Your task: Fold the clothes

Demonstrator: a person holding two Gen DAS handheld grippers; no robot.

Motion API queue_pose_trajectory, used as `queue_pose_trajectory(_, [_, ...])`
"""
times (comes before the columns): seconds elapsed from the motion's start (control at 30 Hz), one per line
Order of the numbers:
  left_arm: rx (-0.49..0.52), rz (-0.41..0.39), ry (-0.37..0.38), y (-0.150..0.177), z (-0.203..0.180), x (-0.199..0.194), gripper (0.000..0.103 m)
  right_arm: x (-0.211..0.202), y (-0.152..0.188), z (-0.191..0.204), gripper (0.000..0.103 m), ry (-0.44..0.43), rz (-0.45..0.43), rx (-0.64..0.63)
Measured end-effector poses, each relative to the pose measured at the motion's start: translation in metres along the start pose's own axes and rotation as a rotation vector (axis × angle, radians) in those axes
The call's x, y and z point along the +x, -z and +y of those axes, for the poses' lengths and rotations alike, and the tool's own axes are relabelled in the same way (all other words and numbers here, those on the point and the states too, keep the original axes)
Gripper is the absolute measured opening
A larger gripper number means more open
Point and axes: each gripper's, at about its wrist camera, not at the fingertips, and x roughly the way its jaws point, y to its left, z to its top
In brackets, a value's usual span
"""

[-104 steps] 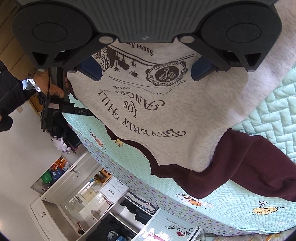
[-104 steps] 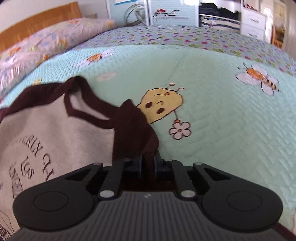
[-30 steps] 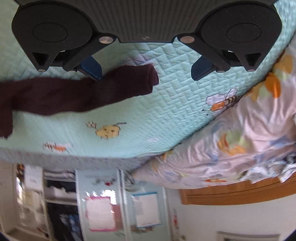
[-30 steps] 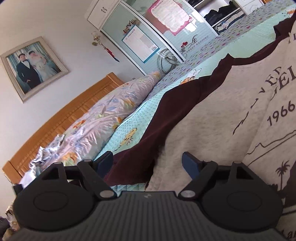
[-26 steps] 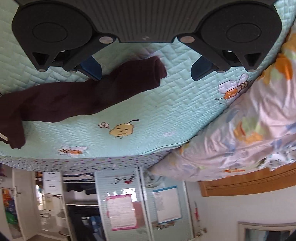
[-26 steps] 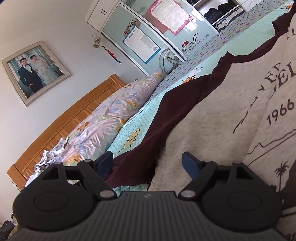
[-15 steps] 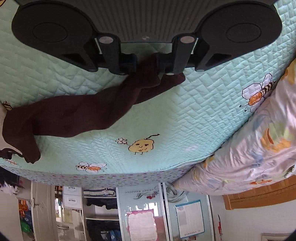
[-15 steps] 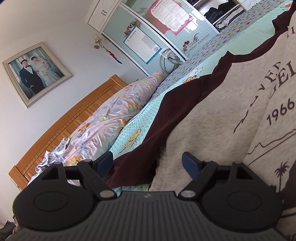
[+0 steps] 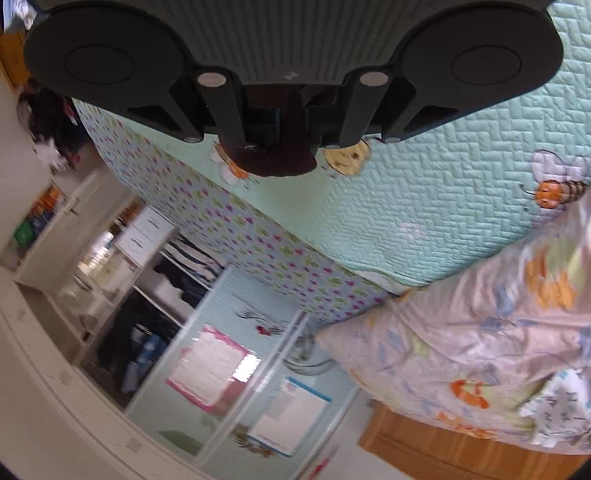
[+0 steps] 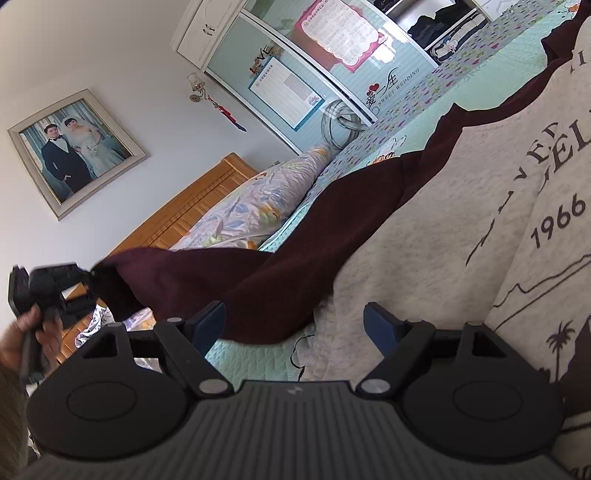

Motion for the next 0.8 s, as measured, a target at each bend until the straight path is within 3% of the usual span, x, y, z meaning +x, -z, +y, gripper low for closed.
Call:
queue_pose_trajectory(0.1, [-0.044,0.094,-0.239,-0.005,0.040,0.048,0.012,0.000,0.000,0.000,0.083,-0.002,-0.001,0.001])
queue_pose_trajectory(0.2, [-0.079,0.193,-0.532,0.014,0.091,0.089,0.029,0.000,0.000,-0.001,0.083,-0.005,-0.003,0.002])
queue_pose_trajectory(0.23, [-0.107,0.187,-0.578,0.022,0.106,0.093,0.033,-0.001,0.000,-0.002,0.083,-0.006,-0.004,0.003])
queue_pose_trajectory(0.33, [-0.219,0.152,-0.573,0.044,0.146,0.087,0.057,-0.001,0.000,-0.003,0.083,-0.010,-0.005,0.006])
queue_pose_trajectory(0.47, [-0.140,0.101,-0.568,0.056,0.155,0.068,0.058,-0.002,-0.001,-0.005,0.083,-0.016,-0.007,0.011])
queue_pose_trajectory(0.5, [-0.125,0.091,-0.535,0.057,0.154,0.063,0.058,-0.002,-0.001,-0.005,0.083,-0.018,-0.007,0.012])
queue_pose_trajectory(0.63, [-0.022,0.096,-0.222,0.058,0.109,0.056,0.068,-0.002,-0.002,-0.005,0.083,-0.019,-0.009,0.015])
queue_pose_trajectory(0.7, [0.042,0.119,-0.118,0.066,0.074,0.069,0.079,-0.003,-0.002,-0.006,0.083,-0.020,-0.007,0.014])
queue_pose_trajectory(0.8, [0.073,0.147,0.054,0.082,0.037,0.104,0.081,-0.003,-0.002,-0.006,0.083,-0.018,-0.006,0.012])
